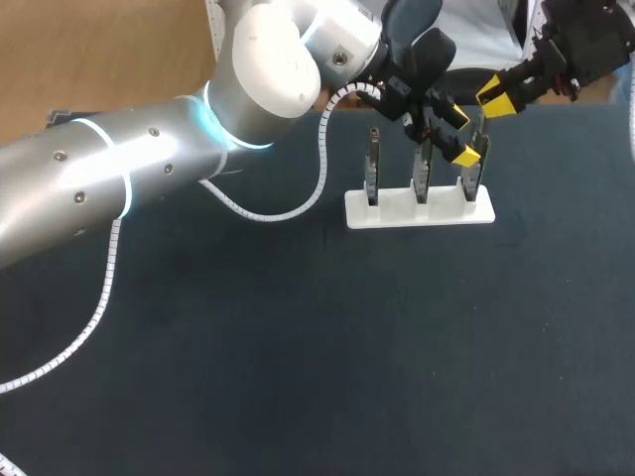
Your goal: Pick up the optical module with the left hand, and insert it into the network port with the right hand.
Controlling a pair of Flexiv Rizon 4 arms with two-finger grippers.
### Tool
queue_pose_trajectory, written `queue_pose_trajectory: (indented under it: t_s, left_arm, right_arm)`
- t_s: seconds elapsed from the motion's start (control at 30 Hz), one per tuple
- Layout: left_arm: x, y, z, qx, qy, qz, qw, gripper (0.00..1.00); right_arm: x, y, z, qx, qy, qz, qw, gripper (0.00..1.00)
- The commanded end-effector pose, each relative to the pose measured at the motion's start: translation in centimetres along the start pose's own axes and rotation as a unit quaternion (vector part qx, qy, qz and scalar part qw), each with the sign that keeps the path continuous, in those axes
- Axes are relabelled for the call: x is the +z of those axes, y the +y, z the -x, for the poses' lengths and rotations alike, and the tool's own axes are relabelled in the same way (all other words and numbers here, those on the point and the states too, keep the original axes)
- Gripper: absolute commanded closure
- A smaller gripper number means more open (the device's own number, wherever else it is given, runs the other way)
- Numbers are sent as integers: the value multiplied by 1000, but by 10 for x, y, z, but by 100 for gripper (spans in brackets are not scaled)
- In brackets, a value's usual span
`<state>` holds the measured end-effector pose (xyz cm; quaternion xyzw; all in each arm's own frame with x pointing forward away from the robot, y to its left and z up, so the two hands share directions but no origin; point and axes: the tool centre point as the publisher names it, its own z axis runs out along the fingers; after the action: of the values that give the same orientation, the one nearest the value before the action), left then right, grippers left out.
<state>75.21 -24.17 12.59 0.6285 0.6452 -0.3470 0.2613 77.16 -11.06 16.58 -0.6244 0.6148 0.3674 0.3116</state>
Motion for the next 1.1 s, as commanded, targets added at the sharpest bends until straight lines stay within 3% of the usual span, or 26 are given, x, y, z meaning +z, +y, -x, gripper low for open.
queue_pose_trajectory:
  t_s: [0.03,0.2,0.33,0.6,0.63,0.67,1.1]
  left_arm:
    - [1,2,1,0,2,-2,1000,0]
    - [1,2,1,0,2,-2,1000,0]
    - [1,2,1,0,2,-2,1000,0]
    - [1,2,1,0,2,-2,1000,0]
    - [1,2,1,0,2,-2,1000,0]
    - [1,2,1,0,2,-2,1000,0]
    - [1,2,1,0,2,-2,1000,0]
  right_arm:
    - [-1,1,1,3,-2,-5,1000,0]
    - [-7,1,4,5,-14,-11,1000,0]
    - [-14,0,10,9,-54,-13,998,0]
    - [-16,1,16,-1,-58,-17,998,0]
    - [-15,1,17,-2,-58,-17,998,64]
    - [-15,1,17,-3,-57,-17,998,100]
    - [-9,4,15,-7,-35,-13,999,100]
